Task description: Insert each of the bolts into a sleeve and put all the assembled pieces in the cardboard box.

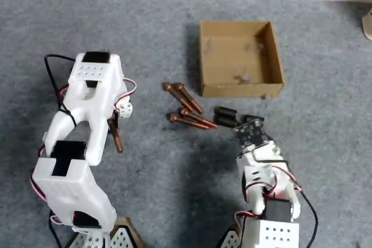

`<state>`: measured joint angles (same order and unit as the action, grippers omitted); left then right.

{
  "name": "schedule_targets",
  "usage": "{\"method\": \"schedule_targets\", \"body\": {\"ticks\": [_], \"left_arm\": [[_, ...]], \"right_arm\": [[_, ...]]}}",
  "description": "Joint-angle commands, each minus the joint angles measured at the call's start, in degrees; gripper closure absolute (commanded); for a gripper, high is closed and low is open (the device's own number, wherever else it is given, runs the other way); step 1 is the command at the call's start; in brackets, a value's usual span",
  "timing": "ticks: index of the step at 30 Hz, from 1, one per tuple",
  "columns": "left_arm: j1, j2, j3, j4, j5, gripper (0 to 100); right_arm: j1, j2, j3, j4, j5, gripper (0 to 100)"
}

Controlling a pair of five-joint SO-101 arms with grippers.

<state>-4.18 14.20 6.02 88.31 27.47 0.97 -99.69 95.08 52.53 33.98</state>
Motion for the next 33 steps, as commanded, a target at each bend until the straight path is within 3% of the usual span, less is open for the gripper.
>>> {"method": "schedule_targets", "body": {"ticks": [1,8,11,17,20,24,33], "left_arm": [[1.36,-3.74,0.22,-1.67,0.35,99],[1.27,-3.74,0.66,-1.67,0.35,99],[1.27,-3.74,0.66,-1.58,0.35,99],[1.27,-3.74,1.54,-1.76,0.18,99],[1.27,-3.74,1.45,-1.76,0.18,99],[1.27,-3.74,1.45,-1.76,0.18,99],[1.27,-3.74,1.54,-1.76,0.18,99]], "right_arm": [[-2.51,10.68,-8.04,1.1,0.88,93.1],[-2.33,44.0,-27.82,1.45,8.26,93.1],[-2.68,53.41,-35.65,6.2,13.1,93.1],[-2.68,65.01,-51.21,17.01,22.77,92.5],[-2.68,70.81,-57.01,20.35,24.18,85.8],[-2.59,78.81,-62.02,20.97,24.26,76.6],[-6.73,93.58,-69.05,16.66,28.66,76.6]]}}
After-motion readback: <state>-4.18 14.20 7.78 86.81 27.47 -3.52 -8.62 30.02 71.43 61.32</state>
